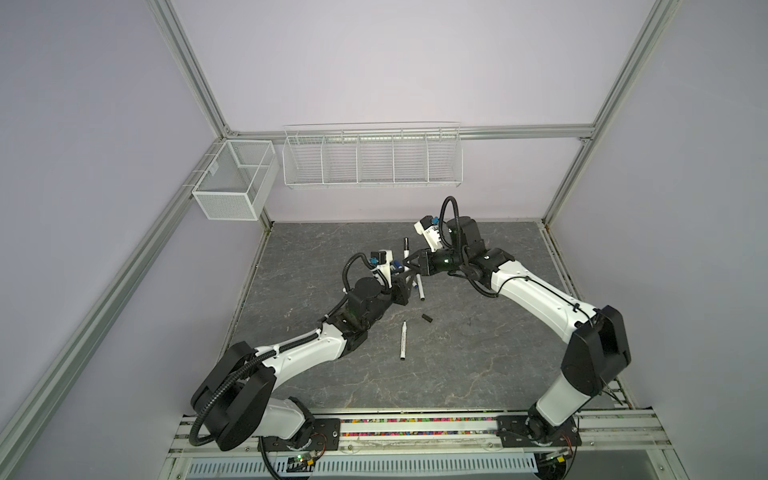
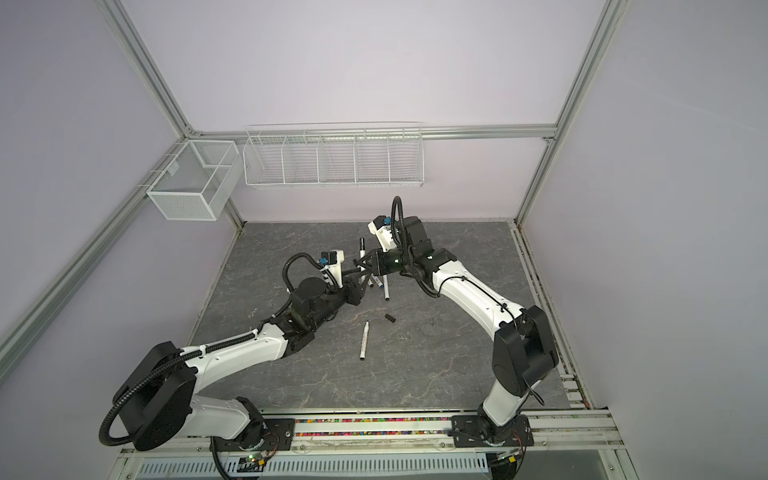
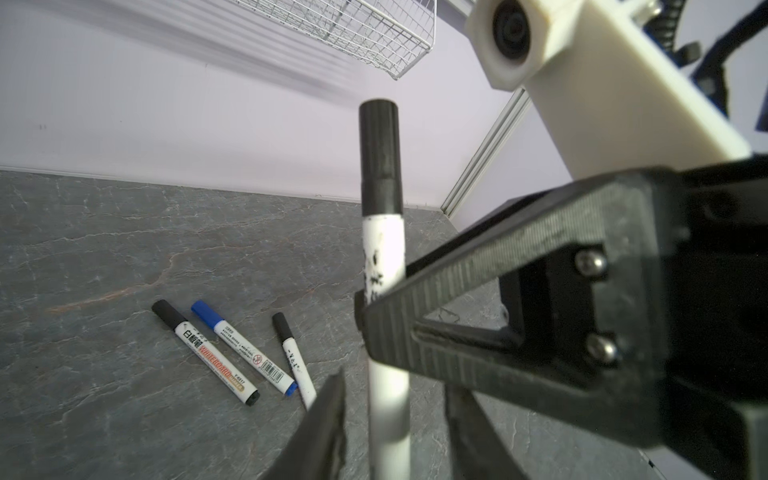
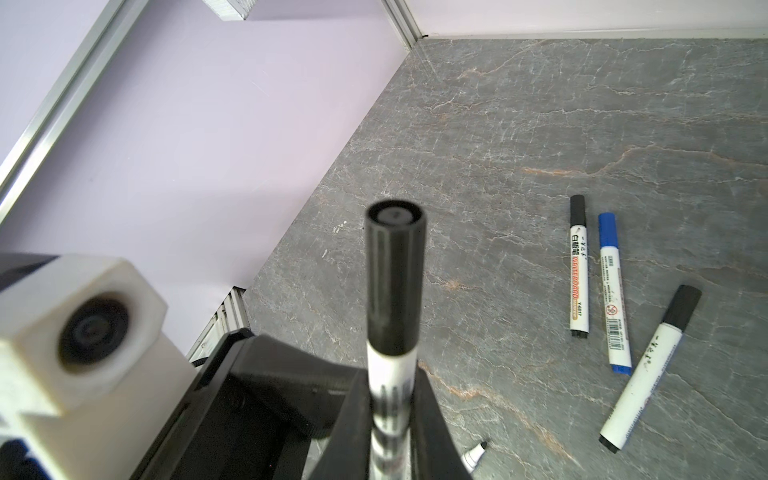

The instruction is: Insert the pens into the pen caps

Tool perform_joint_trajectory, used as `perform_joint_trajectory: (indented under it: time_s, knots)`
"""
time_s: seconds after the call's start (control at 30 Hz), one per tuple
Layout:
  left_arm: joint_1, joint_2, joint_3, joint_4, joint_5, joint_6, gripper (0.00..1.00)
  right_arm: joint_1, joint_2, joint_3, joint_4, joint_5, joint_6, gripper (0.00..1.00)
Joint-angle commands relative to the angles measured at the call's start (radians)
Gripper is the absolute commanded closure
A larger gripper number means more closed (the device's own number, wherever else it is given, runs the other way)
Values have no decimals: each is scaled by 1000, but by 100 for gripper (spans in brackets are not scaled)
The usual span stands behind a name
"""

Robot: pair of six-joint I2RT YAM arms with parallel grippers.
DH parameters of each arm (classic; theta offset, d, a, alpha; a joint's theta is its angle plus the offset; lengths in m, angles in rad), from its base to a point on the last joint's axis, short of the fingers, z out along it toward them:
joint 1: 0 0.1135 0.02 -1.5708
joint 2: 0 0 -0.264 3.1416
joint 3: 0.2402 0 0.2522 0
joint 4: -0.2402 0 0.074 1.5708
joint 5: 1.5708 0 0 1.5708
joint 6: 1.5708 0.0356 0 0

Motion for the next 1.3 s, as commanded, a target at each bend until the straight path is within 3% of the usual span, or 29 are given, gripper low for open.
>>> perform_joint_trajectory:
  time_s: [0.0,0.1,0.4,0.6,0.9,1.27]
  knots:
    - [-1,-51,-30,5,38,8,40,-30,19,5,-52,50,-28,89]
    - [0,-104,-52,-89,63,35,38,-61,59,35,-144,92,-62,89]
    - [0,-197,-61,-612,33,152,33,-111,260,99,-350,212,-151,88]
    - [-2,-96,-28,-783,52,128,29,-117,421,201,-400,265,-157,87]
    - [-14,178,150,-1015,110,147,24,-120,549,283,-406,319,-151,82]
    - [-66,279,238,-1066,119,146,21,-122,486,217,-314,295,-90,56]
